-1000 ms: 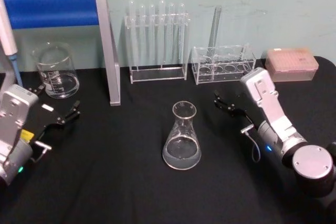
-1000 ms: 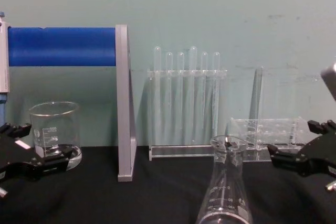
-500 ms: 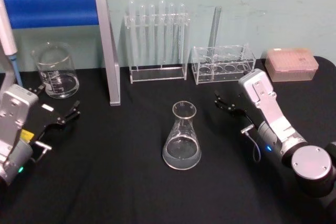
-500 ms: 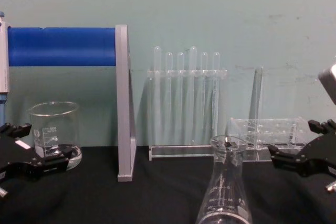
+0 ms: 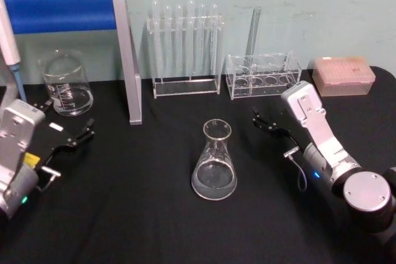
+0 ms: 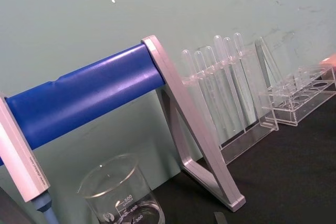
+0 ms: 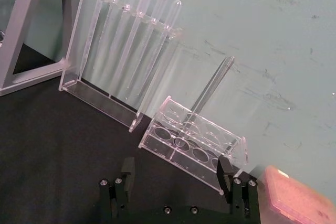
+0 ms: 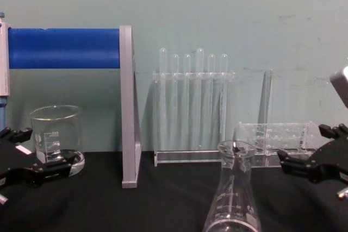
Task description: Grasp the erlenmeyer flask with one hand, shake it three times, then place it back.
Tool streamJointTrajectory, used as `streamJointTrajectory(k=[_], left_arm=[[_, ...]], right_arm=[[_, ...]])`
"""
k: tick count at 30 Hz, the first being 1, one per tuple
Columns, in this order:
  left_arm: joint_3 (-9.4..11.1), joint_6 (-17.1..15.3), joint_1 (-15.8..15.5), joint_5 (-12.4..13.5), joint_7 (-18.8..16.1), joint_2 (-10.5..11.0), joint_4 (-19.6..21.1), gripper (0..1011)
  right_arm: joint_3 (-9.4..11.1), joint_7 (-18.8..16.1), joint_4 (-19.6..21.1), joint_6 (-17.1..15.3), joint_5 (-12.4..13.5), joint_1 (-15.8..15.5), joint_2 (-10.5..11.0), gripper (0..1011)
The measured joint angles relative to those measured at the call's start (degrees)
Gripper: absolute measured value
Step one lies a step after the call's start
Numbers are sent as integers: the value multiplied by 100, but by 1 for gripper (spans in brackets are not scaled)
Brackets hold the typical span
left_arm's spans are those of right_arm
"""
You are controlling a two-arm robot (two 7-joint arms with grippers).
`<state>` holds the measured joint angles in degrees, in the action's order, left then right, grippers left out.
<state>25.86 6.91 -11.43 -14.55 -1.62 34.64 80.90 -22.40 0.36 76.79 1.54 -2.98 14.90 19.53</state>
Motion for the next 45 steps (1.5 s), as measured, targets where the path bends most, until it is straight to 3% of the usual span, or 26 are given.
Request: streamJointTrajectory(k=[45], left_arm=[[0,0,0,0,0,0,0,1001]], right_arm=[[1,-3,5,-7,10,0,0,1000]])
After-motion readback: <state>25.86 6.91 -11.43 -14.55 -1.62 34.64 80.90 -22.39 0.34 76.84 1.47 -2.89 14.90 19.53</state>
